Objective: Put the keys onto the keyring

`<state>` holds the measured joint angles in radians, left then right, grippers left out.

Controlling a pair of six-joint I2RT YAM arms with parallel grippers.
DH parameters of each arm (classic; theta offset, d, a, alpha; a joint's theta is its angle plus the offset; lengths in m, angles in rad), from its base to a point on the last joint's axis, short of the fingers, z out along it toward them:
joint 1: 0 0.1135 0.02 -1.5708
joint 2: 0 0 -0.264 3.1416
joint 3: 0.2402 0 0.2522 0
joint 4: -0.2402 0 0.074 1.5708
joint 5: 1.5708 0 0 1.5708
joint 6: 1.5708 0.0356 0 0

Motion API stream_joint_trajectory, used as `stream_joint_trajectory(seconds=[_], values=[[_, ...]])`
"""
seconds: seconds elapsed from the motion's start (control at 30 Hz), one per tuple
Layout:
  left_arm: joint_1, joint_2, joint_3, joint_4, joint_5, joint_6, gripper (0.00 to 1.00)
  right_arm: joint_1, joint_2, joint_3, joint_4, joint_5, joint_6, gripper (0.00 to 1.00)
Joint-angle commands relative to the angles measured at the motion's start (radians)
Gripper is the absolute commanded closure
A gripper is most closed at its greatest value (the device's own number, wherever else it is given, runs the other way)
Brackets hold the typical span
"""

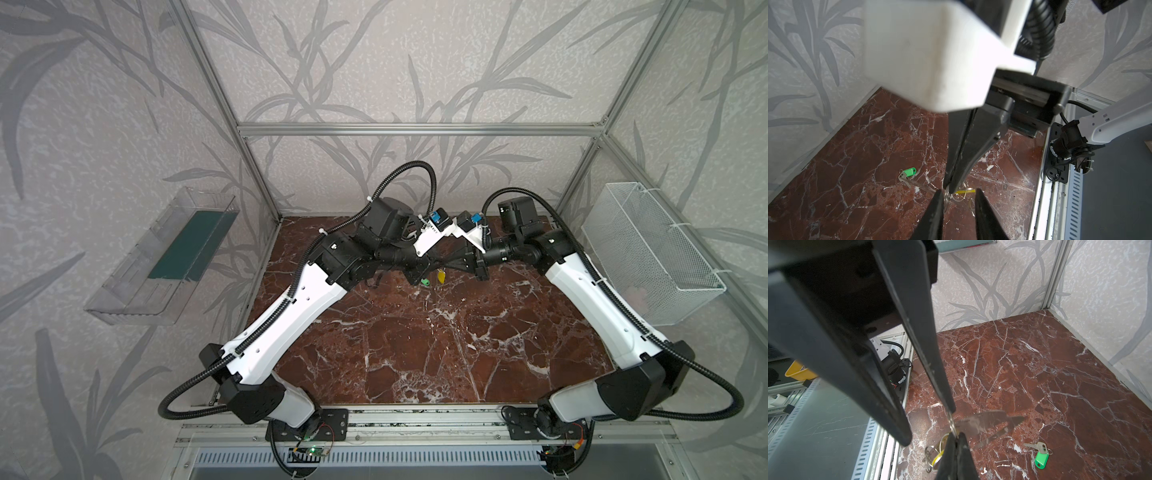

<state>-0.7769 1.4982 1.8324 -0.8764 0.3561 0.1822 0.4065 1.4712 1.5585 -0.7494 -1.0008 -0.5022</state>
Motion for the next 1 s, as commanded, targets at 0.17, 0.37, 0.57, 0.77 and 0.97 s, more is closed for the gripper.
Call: stream_joint_trajectory(seconds=[0.17,0.37,0.57,0.77,0.97], values=[[-0.013,0.006,0.026,-0.028,-0.04,0.002,0.72,0.002,-0.003,0.034,0.004,-0.042,0.004,1.0],[-0.014,0.02,0.03,-0.025,-0.081,0.003,0.73,0.002,-0.009,0.027,0.008,-0.049,0.004,1.0],[-0.013,0.03,0.03,-0.015,-0.122,0.001,0.72,0.003,-0.017,0.017,0.016,-0.056,0.003,1.0],[-0.013,0.027,0.021,-0.009,-0.115,0.003,0.72,0.003,-0.018,0.013,0.023,-0.059,0.006,1.0],[-0.014,0.027,0.023,-0.019,-0.09,0.01,0.78,0.003,-0.018,0.016,0.03,-0.059,0.009,1.0]])
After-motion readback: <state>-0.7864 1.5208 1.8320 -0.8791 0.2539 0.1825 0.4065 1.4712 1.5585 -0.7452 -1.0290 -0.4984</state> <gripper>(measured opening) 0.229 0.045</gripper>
